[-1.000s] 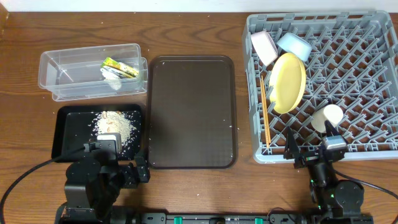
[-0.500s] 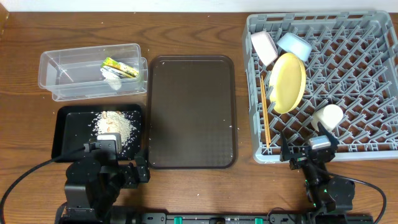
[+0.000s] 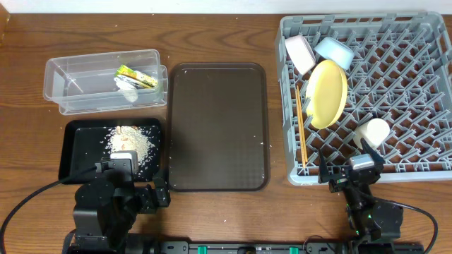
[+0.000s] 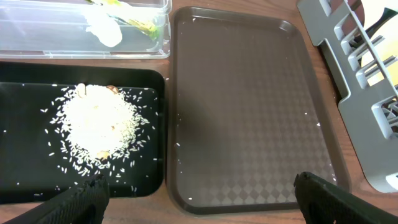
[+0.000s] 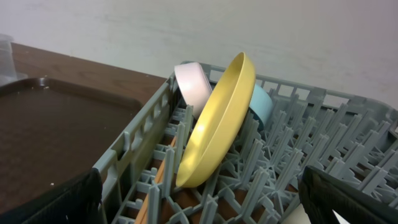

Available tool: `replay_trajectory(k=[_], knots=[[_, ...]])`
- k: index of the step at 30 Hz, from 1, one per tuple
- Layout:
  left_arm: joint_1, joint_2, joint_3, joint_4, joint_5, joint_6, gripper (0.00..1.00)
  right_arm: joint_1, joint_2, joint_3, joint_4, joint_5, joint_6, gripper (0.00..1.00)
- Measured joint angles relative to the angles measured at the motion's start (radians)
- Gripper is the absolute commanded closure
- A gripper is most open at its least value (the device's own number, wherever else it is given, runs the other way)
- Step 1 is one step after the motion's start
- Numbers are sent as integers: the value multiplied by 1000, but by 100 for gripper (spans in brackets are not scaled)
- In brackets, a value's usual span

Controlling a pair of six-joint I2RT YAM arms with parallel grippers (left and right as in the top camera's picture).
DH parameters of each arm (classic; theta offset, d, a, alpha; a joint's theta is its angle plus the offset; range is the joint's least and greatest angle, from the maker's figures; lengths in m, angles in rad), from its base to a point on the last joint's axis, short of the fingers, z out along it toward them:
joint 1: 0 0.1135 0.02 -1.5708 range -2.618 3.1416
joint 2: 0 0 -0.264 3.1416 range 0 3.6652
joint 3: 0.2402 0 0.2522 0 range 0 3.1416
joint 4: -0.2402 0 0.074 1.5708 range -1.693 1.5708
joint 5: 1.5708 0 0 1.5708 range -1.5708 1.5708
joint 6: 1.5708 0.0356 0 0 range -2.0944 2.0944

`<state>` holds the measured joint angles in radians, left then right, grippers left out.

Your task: Sort waste into correct bins and load items into the dishwasher rack

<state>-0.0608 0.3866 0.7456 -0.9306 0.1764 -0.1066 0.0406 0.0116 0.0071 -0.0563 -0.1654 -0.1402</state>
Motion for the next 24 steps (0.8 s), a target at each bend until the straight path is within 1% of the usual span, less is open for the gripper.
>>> replay_trajectory(k=[24], knots=[[0, -16, -11, -9, -7, 0, 2, 0, 0, 0, 0, 0, -1, 1]])
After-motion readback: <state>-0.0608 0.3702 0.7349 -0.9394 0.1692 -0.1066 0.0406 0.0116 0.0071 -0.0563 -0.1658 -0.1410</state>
